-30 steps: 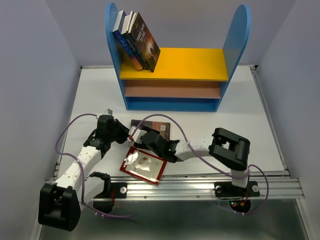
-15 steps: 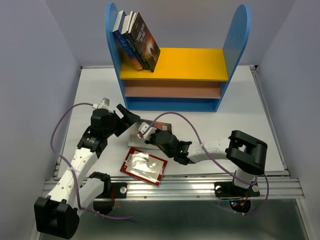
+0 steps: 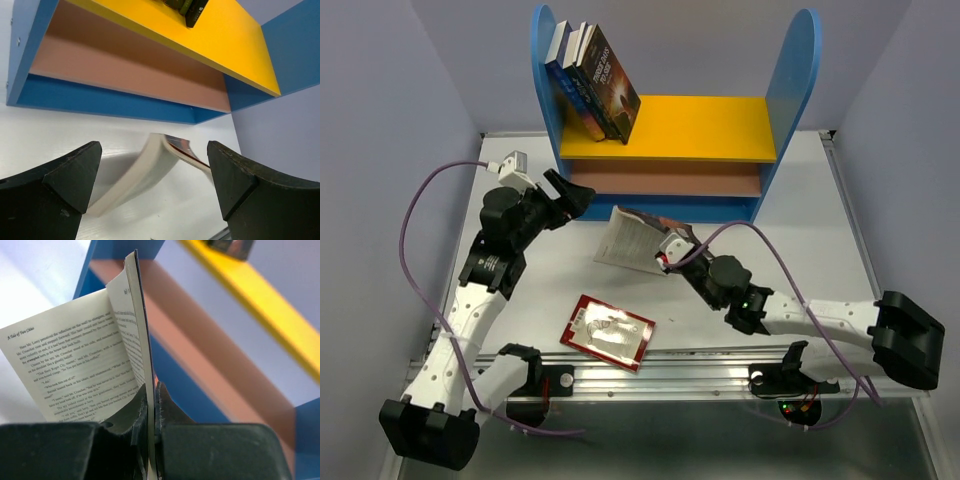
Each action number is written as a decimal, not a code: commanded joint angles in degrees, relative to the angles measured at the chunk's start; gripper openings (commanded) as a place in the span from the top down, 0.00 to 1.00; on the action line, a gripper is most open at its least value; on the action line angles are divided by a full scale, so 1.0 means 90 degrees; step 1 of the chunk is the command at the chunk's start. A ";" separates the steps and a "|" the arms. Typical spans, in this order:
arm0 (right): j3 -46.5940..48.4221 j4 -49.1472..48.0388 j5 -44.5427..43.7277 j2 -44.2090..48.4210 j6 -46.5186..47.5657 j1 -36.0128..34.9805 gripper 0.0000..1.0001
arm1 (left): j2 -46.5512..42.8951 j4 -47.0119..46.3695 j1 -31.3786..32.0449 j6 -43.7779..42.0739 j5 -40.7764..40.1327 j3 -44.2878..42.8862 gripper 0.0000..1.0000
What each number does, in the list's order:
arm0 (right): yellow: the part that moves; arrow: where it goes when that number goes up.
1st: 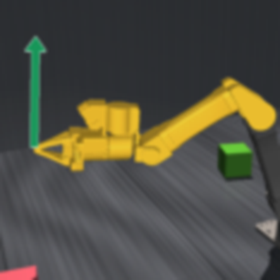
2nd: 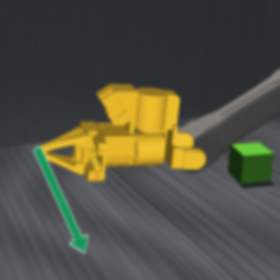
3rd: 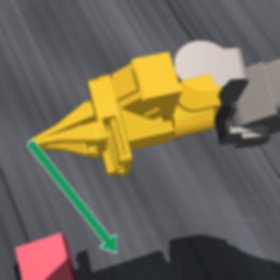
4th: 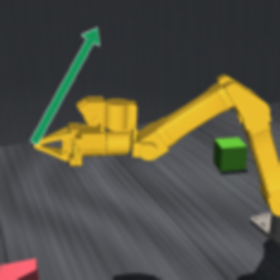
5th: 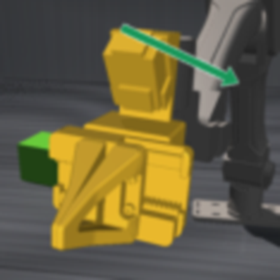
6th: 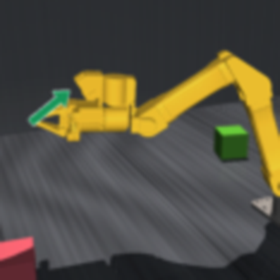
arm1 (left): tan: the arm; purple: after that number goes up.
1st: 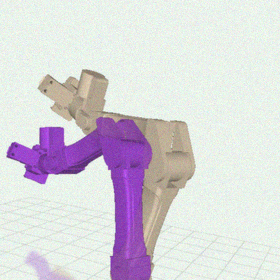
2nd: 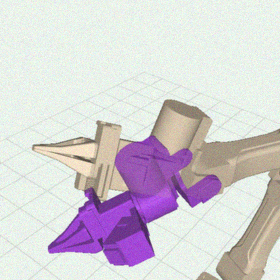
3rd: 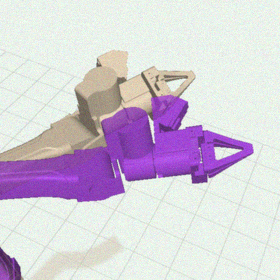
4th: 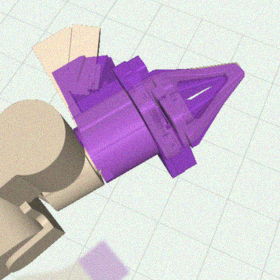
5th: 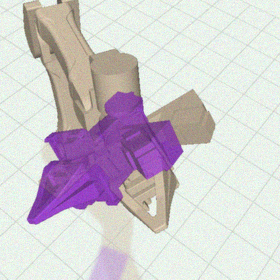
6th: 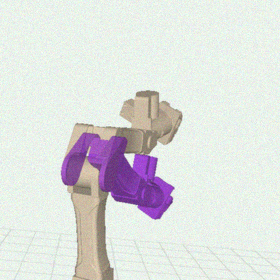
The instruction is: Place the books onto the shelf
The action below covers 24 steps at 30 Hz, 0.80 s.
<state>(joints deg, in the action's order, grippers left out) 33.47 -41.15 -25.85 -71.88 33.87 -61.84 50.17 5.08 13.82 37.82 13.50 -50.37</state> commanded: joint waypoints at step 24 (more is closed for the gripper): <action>0.2461 0.2335 0.1330 0.2411 0.1345 0.0163 0.99 | -0.0975 -0.4119 0.0056 -0.4795 0.3148 0.1416 0.01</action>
<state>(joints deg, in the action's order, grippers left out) 47.09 -16.10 -14.15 -52.18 47.92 -60.71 46.50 -20.36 13.93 13.10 34.06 -41.82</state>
